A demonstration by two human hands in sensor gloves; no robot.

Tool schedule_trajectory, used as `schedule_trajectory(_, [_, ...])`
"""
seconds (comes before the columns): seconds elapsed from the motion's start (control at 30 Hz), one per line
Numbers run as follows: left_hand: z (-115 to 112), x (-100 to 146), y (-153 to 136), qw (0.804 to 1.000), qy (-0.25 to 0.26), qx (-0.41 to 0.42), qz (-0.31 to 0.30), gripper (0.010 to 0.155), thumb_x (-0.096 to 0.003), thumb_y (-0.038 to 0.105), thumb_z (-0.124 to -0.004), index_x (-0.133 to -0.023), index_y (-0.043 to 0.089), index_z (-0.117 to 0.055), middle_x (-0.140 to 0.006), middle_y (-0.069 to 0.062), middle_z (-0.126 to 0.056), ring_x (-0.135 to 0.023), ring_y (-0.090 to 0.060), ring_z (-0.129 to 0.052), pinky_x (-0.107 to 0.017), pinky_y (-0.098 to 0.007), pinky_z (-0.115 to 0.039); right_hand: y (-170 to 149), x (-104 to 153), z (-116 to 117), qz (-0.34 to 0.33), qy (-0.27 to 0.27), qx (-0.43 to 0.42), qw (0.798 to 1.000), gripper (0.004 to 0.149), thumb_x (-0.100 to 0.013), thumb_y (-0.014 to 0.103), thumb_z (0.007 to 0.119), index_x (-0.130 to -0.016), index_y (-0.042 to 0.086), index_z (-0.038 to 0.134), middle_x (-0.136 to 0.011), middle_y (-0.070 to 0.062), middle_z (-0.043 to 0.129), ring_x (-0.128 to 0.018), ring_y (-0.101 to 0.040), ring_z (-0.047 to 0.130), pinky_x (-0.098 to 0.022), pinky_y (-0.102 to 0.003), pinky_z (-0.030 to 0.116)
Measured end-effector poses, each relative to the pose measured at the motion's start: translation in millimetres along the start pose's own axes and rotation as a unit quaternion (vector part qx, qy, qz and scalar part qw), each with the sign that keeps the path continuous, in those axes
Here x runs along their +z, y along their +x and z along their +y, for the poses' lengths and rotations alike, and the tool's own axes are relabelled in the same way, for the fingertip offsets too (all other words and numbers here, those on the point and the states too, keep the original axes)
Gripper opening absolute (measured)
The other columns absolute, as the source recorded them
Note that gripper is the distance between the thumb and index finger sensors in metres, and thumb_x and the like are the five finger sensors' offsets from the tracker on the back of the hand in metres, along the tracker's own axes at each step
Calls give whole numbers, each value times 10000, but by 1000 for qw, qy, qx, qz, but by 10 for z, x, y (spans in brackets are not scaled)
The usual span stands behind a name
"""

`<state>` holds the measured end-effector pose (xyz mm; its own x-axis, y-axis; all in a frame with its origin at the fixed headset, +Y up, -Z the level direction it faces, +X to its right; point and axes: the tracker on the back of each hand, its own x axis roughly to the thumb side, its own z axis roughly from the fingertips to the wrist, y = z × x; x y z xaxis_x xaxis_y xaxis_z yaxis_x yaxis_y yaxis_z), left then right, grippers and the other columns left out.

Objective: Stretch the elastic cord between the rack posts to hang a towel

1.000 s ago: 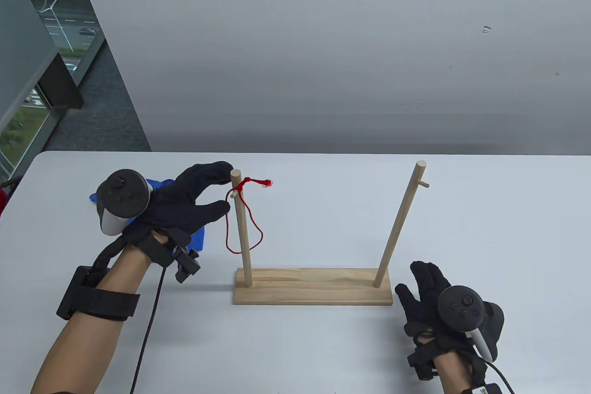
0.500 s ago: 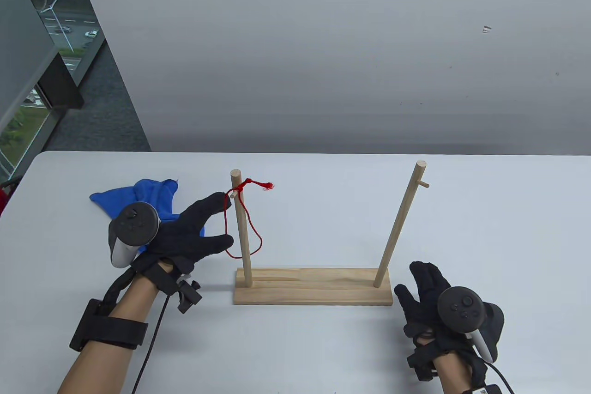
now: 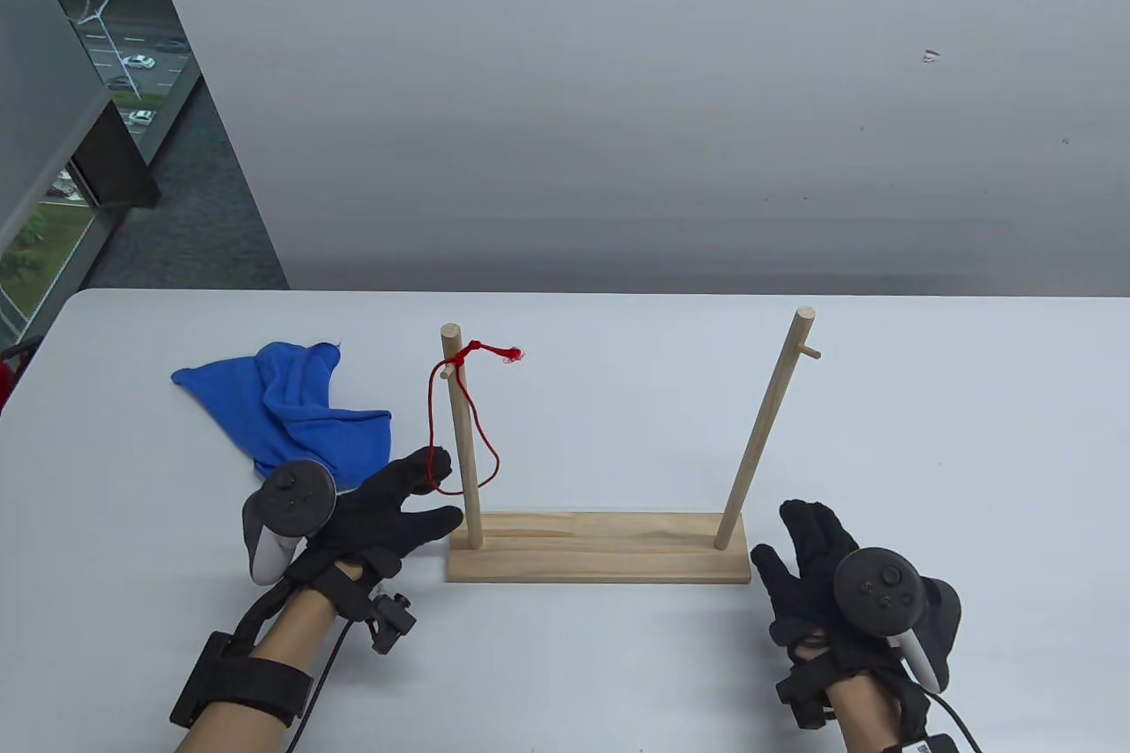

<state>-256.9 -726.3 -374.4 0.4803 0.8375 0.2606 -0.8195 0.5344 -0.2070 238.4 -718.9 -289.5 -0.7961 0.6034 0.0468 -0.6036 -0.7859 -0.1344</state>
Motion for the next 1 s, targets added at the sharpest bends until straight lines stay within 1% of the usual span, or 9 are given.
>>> schedule_trajectory(0.13, [-151,-9,-73,1000,2,-19,23,777,-347,561,-966,-992,190,-744,-996,-81,-853,-843,-389,-871,-697,-635,-606,3,-1,0,-1,0,-1,1000,706,-466,524,697,-1011,131,483,-1051,-196,453,-961,-460,576,-591,-766,364])
schedule_trajectory(0.27, [-277,-30,-138,999,-7,-29,36,739,-357,549,-961,-973,189,-768,-969,-83,-878,-805,-383,-895,-684,-621,-626,5,1,5,-2,1,-1,1000,704,-466,523,697,-1011,131,484,-1050,-196,455,-958,-462,578,-592,-765,367])
schedule_trajectory(0.4, [-389,-28,-176,998,-5,-45,44,716,-357,540,-960,-957,190,-786,-948,-82,-898,-776,-376,-913,-671,-606,-646,9,2,11,-4,2,-2,1000,704,-466,523,698,-1010,130,486,-1046,-199,462,-950,-463,587,-591,-764,372])
schedule_trajectory(0.6, [-453,-58,-218,996,-4,-58,67,672,-374,521,-942,-947,202,-795,-937,-68,-913,-759,-361,-929,-671,-591,-657,18,-1,25,-4,6,0,1000,704,-466,523,698,-1010,130,487,-1046,-199,462,-950,-462,586,-591,-764,373])
schedule_trajectory(0.73, [-489,-68,-231,994,-4,-73,78,611,-389,481,-937,-924,211,-820,-912,-58,-937,-746,-351,-938,-668,-591,-661,24,-5,31,-6,7,0,1000,705,-465,523,698,-1010,129,486,-1045,-201,462,-949,-464,588,-592,-762,377])
schedule_trajectory(0.8, [-489,-70,-218,993,4,-85,80,559,-412,458,-914,-910,220,-832,-895,-48,-951,-736,-339,-949,-666,-588,-668,24,-4,34,-6,7,-1,1000,703,-466,521,698,-1009,128,487,-1041,-203,469,-942,-463,598,-592,-760,386])
schedule_trajectory(1.0, [-524,-68,-169,990,10,-121,73,524,-411,421,-931,-889,223,-847,-866,-40,-975,-719,-324,-971,-676,-591,-669,96,-2,75,-24,4,-25,999,688,-464,516,702,-995,119,519,-1003,-205,547,-877,-459,673,-585,-737,468])
